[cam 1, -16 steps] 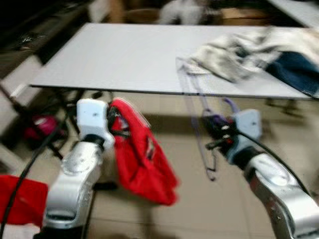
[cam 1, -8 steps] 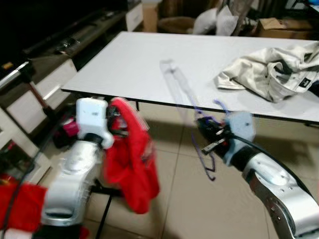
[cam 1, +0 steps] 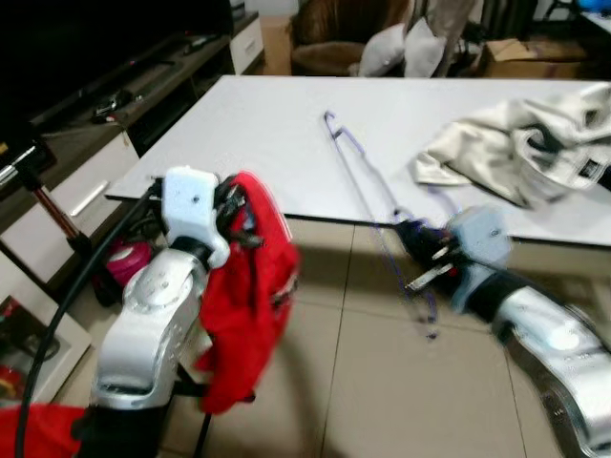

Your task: Hang hanger

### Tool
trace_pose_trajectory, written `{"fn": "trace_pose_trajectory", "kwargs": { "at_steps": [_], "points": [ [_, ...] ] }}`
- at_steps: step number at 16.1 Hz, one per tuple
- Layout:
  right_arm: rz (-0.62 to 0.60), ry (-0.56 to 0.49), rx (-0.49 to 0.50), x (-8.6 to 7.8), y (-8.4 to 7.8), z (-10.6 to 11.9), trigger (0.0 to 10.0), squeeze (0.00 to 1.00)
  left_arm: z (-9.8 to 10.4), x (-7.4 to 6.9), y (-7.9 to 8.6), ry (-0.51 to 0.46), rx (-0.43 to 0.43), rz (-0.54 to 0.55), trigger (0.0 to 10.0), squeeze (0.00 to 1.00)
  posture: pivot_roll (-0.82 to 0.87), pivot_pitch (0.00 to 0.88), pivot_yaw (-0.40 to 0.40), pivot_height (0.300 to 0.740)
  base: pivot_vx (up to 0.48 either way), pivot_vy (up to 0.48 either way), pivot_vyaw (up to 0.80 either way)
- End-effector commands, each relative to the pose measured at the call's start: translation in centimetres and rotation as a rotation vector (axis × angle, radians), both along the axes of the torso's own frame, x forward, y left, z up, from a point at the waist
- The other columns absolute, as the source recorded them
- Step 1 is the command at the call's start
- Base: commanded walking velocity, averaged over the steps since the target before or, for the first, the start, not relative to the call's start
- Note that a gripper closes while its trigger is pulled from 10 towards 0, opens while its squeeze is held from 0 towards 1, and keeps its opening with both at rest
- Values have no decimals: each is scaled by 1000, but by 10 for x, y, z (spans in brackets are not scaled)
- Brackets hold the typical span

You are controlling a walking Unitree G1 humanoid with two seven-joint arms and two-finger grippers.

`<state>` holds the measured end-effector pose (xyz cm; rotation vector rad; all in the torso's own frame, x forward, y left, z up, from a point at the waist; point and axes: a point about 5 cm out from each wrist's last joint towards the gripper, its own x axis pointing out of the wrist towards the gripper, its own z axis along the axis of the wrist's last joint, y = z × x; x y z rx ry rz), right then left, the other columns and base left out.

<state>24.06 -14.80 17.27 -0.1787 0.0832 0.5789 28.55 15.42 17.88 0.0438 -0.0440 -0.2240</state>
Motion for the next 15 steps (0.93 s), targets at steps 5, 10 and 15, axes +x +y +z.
{"fn": "trace_pose_trajectory", "kwargs": {
  "at_steps": [5,10,15],
  "points": [
    [19,-11,-1,-1,-1,3,10000,0,9,2,-5,-38,-12,-25,10000,0,-120,0,112,740,343,0,-99],
    [81,-39,-34,-3,-3,6,10000,0,17,7,-2,-66,-8,-5,10000,0,-124,0,114,740,347,0,-160],
    [191,-51,-127,-4,-17,12,10000,0,26,25,5,-89,11,-14,10000,0,-128,0,116,740,346,0,0]
  ]
}}
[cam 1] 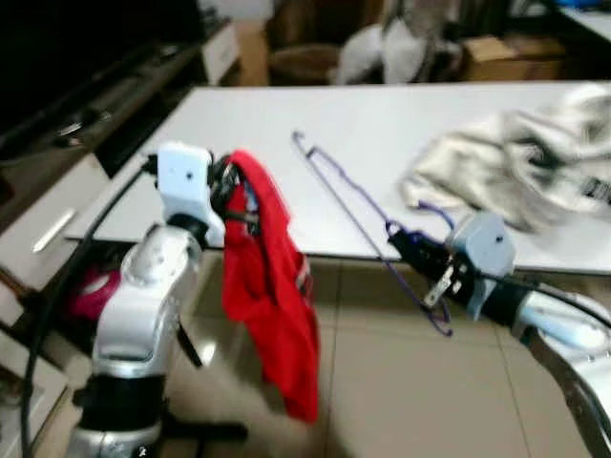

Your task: Hang hanger

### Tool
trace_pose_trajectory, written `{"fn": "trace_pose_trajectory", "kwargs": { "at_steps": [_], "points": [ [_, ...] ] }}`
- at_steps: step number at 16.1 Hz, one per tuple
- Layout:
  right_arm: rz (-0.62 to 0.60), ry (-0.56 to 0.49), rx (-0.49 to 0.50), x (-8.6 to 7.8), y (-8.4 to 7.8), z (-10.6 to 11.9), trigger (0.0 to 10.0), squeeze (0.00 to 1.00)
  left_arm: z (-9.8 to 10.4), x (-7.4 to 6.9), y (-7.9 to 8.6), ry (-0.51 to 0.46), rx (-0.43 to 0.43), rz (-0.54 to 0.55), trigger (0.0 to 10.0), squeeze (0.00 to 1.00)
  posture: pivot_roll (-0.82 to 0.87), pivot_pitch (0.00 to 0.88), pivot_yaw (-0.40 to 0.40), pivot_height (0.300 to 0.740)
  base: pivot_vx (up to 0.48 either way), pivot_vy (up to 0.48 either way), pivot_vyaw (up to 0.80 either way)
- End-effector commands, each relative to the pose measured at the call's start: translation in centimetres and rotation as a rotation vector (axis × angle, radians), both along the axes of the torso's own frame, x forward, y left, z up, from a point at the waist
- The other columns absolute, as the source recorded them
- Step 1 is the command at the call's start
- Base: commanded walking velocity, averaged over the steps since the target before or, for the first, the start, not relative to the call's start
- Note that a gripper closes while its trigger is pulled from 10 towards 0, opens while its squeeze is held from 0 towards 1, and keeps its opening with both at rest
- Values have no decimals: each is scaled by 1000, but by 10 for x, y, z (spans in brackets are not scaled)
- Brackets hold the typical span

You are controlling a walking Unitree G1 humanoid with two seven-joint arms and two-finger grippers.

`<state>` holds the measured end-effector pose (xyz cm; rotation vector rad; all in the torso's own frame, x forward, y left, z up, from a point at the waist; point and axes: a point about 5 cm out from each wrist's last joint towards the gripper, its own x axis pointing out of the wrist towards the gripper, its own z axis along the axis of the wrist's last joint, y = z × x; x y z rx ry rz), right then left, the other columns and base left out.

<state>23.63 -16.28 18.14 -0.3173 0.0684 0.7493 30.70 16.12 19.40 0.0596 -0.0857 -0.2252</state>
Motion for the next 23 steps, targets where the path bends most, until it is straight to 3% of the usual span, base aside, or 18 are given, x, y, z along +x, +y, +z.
{"fn": "trace_pose_trajectory", "kwargs": {
  "at_steps": [1,5,10,13,15,18,20,21,23],
  "points": [
    [14,-14,-8,1,-4,3,10000,0,11,4,-2,-47,-2,-14,10000,0,-134,0,118,740,349,0,0],
    [150,39,-38,-8,-6,6,10000,0,22,15,-2,-63,-16,13,10000,0,-139,0,119,740,347,0,0],
    [388,157,-144,-25,-25,18,10000,0,50,47,19,-111,27,21,10000,0,-134,0,108,740,349,0,0],
    [510,171,-165,-21,-13,21,10000,0,80,59,13,-181,35,-49,10000,0,-130,0,103,740,347,0,0],
    [512,129,-216,-5,0,16,10000,0,93,59,3,-216,37,-120,10000,0,-127,0,101,740,349,0,0],
    [476,89,-214,22,18,10,10000,0,107,49,-10,-256,27,-199,10000,0,-121,0,97,740,350,0,0],
    [440,59,-243,53,30,8,10000,0,124,35,-19,-301,-10,-260,10000,0,-107,0,81,740,345,0,0],
    [431,53,-250,57,30,8,10000,0,126,34,-20,-307,-10,-267,10000,0,-107,0,81,740,345,0,0],
    [328,-1,-292,93,28,16,10000,0,140,27,-21,-343,-32,-299,10000,0,-99,0,67,740,351,0,0]
  ]
}}
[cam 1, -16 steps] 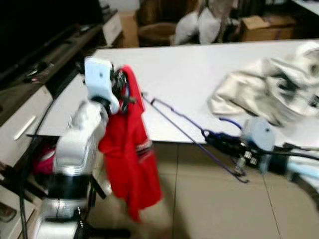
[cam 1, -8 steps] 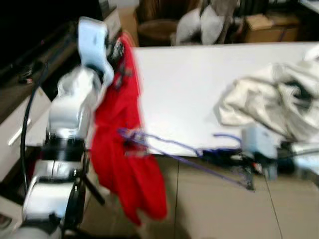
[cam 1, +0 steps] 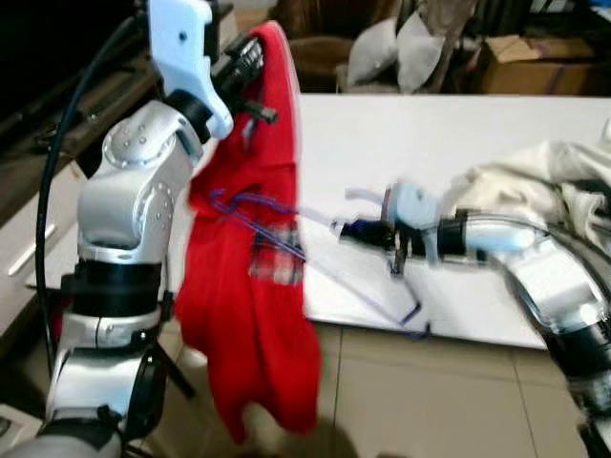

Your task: Hang hanger

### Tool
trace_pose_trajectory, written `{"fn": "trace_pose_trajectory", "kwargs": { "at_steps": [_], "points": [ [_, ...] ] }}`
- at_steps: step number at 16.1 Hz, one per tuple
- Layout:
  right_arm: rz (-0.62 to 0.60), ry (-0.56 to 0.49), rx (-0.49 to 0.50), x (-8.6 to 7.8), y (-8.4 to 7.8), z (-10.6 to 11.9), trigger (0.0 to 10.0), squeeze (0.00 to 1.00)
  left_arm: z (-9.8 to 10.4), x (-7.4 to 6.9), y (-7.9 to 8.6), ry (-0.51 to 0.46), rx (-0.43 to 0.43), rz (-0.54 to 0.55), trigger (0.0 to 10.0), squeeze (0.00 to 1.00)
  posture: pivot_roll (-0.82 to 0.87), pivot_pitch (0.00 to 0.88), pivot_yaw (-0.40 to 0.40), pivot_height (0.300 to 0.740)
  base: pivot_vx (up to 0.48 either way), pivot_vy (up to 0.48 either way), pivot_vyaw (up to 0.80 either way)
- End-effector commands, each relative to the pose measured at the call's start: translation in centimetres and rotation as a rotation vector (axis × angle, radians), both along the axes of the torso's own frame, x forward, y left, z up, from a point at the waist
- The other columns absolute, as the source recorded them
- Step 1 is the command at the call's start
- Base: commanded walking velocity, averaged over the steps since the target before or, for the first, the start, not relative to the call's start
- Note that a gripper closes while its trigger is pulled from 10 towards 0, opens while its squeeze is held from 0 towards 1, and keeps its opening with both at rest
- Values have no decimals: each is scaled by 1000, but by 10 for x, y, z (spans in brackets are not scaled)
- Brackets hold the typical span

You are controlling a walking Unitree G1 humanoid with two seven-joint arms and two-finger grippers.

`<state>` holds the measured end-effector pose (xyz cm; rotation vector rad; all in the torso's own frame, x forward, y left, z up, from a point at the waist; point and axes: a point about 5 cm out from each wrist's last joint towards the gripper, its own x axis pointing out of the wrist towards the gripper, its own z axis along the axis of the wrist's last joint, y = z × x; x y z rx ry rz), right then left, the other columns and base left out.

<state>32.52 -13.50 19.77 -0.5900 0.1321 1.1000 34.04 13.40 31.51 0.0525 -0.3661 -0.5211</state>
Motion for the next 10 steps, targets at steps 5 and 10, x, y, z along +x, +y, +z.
{"fn": "trace_pose_trajectory", "kwargs": {
  "at_steps": [5,10],
  "points": [
    [-574,-465,187,86,-37,115,10000,0,55,-15,23,-155,-114,33,10000,0,-82,0,43,740,347,0,0],
    [-576,-660,371,83,-45,165,10000,0,52,-20,38,-139,-127,88,10000,0,-76,0,32,740,343,0,0]
  ]
}}
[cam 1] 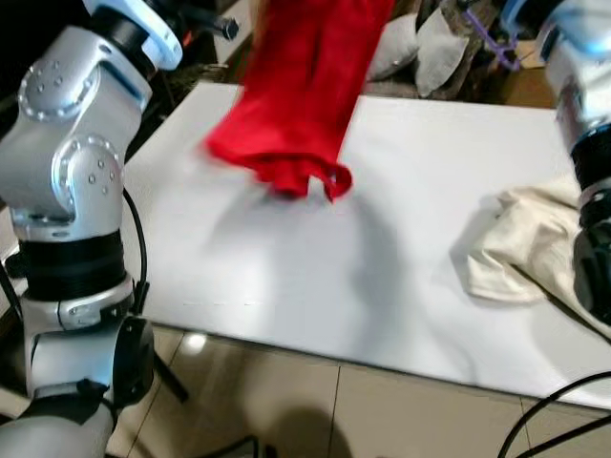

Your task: Hang hanger

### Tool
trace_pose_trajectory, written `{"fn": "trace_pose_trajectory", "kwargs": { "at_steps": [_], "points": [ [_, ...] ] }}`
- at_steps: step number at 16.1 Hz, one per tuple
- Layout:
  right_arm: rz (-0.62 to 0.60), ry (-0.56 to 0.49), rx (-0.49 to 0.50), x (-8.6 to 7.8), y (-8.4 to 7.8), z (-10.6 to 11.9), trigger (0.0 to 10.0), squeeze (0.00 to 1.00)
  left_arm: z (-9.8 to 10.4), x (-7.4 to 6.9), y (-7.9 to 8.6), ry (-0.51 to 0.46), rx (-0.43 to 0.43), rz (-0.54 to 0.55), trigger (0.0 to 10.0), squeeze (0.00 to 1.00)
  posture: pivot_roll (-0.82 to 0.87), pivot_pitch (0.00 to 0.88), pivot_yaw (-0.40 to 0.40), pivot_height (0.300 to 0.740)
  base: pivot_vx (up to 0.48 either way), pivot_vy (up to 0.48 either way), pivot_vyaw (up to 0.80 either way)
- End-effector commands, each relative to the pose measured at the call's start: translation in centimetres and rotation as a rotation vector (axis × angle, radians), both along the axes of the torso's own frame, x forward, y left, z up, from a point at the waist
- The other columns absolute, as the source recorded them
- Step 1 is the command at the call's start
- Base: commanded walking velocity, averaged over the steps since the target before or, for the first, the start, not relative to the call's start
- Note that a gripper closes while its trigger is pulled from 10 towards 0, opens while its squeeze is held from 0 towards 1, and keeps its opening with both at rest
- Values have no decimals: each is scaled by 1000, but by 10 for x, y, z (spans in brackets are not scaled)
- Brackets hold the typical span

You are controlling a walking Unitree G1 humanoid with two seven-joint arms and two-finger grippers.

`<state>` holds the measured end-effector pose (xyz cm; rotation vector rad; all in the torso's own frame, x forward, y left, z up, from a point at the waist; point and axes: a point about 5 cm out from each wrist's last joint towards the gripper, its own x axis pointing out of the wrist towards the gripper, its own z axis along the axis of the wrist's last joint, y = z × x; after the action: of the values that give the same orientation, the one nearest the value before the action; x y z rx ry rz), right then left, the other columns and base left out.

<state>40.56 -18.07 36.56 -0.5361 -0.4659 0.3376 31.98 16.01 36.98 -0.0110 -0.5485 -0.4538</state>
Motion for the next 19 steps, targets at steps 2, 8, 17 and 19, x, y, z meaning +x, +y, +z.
{"fn": "trace_pose_trajectory", "kwargs": {
  "at_steps": [2,8,17,19],
  "points": [
    [86,136,-91,3,10,-53,10000,0,-27,5,5,103,-5,65,10000,0,-76,0,38,740,324,0,0],
    [464,446,-377,-38,1,-167,10000,0,-107,-1,-7,349,88,162,10000,0,-87,0,65,740,47,0,0],
    [553,550,-596,-110,-55,-149,10000,0,-205,-2,17,599,582,227,10000,0,-119,0,95,740,0,0,0],
    [546,579,-632,-120,-65,-137,10000,0,-218,-4,13,638,586,178,10000,1000,-129,0,101,740,0,0,0]
  ]
}}
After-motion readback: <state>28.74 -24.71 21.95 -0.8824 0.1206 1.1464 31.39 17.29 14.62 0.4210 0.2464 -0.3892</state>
